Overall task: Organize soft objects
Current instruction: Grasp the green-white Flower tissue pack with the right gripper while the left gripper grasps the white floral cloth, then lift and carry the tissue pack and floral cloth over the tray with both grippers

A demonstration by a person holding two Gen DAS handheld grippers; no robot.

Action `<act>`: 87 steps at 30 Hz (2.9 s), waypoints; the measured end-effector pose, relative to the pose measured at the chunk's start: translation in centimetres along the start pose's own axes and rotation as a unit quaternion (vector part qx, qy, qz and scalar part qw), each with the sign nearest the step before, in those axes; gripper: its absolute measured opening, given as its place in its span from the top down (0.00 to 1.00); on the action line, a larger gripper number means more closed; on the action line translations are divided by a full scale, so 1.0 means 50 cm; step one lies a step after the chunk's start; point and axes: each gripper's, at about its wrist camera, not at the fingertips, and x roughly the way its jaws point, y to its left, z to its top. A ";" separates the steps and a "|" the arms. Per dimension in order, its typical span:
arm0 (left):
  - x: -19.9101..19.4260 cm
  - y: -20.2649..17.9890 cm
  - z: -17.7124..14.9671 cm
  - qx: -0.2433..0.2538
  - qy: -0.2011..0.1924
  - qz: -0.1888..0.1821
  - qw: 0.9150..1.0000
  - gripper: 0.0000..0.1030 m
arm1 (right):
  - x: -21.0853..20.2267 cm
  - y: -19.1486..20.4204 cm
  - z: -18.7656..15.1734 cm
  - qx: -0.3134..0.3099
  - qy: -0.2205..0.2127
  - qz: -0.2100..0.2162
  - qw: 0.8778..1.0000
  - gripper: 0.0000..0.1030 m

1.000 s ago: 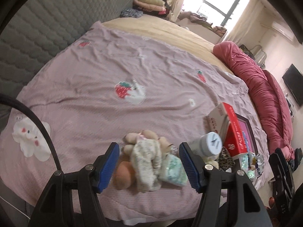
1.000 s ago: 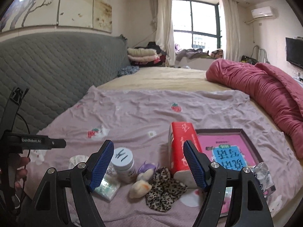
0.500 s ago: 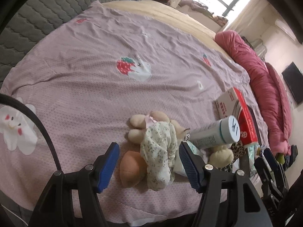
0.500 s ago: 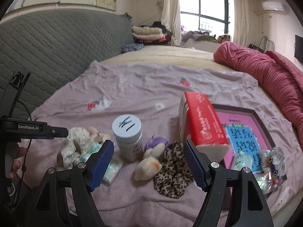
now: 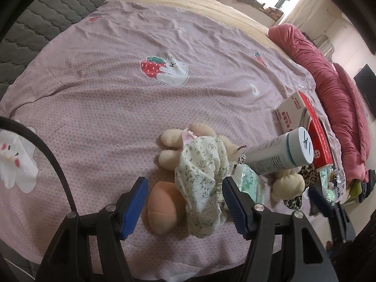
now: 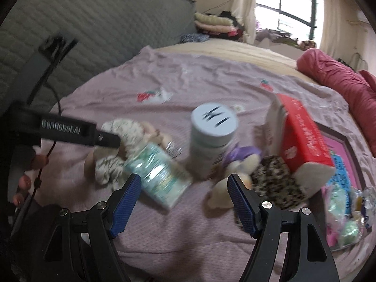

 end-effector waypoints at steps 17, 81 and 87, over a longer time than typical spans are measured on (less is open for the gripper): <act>0.016 0.018 0.004 -0.016 -0.003 -0.030 0.999 0.63 | 0.126 0.052 0.003 -0.054 0.036 0.019 0.998 0.25; -0.146 -0.151 -0.001 0.029 -0.133 -0.145 0.980 0.95 | -0.146 -0.144 0.037 0.124 -0.112 0.099 0.981 0.56; -0.194 -0.208 -0.004 0.050 -0.148 -0.159 0.975 0.95 | -0.188 -0.197 0.036 0.134 -0.142 0.059 0.979 0.56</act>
